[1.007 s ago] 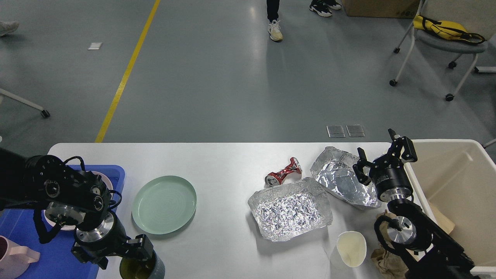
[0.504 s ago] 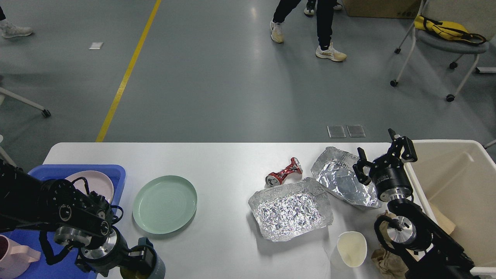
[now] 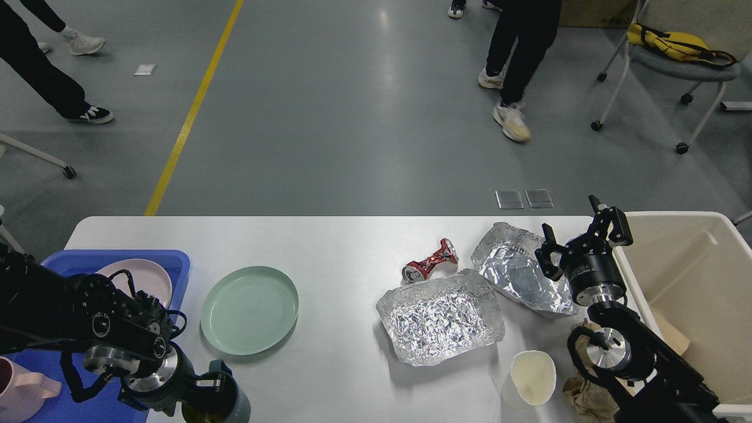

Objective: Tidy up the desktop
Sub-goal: 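Close the left gripper around the dark mug, then lift the dark mug and set it on the blue tray corner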

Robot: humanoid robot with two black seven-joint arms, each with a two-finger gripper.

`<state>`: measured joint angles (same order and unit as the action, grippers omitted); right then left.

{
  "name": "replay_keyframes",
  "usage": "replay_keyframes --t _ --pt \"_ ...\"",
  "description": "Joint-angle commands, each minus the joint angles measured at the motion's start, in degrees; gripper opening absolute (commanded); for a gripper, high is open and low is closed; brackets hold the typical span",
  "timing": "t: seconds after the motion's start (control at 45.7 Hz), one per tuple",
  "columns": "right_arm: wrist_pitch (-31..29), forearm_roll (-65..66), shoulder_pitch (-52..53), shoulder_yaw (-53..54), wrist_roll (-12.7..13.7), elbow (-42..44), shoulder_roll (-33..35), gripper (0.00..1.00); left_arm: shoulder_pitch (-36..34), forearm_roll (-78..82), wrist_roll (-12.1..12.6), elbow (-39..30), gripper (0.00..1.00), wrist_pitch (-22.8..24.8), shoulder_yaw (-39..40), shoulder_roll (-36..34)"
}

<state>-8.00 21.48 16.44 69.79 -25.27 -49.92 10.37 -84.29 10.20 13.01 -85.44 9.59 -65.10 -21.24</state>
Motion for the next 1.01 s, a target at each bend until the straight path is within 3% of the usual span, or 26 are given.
replay_keyframes --t 0.0,0.153,0.328,0.635,0.723,0.985 --pt "0.0 0.0 0.0 0.0 0.0 0.0 0.0 1.00 0.3 0.0 0.1 0.0 0.20 0.1 -0.1 0.2" --pt "0.0 0.0 0.0 0.0 0.0 0.0 0.0 1.00 1.2 0.2 0.5 0.0 0.00 0.1 -0.1 0.6" --pt "0.0 0.0 0.0 0.0 0.0 0.0 0.0 1.00 1.1 2.7 4.0 -0.1 0.00 0.1 -0.1 0.7" --pt "0.0 0.1 0.0 0.0 0.0 0.0 0.0 1.00 -2.6 2.9 4.0 -0.9 0.00 2.4 0.0 -0.3" --pt "0.0 0.0 0.0 0.0 0.0 -0.1 0.0 1.00 -7.5 2.9 3.4 -1.3 0.00 7.3 0.0 -1.8" --pt "0.0 0.0 0.0 0.0 0.0 0.0 0.0 1.00 -30.1 2.8 3.3 -1.4 0.00 29.8 -0.4 -11.5"
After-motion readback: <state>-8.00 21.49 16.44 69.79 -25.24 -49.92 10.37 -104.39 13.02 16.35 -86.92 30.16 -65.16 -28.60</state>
